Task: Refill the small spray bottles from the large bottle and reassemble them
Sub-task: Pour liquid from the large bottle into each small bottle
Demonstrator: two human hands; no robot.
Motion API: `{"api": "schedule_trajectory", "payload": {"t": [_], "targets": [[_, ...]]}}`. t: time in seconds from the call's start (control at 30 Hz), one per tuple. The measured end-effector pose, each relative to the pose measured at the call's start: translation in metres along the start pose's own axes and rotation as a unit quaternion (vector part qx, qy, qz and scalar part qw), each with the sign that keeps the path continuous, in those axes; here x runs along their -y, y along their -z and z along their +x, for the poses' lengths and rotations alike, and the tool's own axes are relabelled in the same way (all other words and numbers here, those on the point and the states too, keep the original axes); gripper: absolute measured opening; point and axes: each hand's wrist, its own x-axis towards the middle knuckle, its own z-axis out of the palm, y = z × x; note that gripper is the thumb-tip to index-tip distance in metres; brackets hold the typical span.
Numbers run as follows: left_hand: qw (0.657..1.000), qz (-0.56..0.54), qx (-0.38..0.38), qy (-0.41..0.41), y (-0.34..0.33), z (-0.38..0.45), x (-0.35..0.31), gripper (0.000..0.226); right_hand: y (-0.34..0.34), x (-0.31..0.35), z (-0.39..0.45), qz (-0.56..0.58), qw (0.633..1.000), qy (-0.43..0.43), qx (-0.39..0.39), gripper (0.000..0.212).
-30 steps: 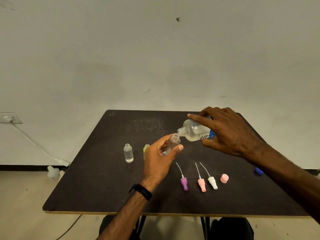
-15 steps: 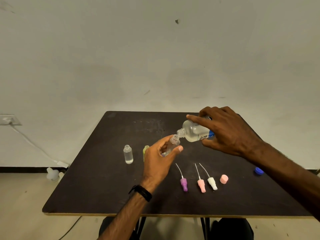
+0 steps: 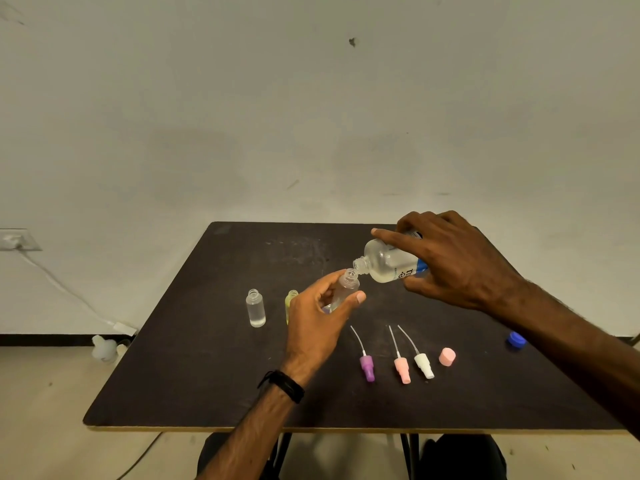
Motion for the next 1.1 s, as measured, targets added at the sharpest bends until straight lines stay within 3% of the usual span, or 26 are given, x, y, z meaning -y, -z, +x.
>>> {"api": "schedule_trajectory", "payload": {"t": [1.1], "targets": [[1.000, -0.007, 0.004, 0.005, 0.0023, -0.0027, 0.0003, 0.042, -0.0014, -0.0001, 0.0037, -0.020, 1.000, 0.006, 0.021, 0.079]]}}
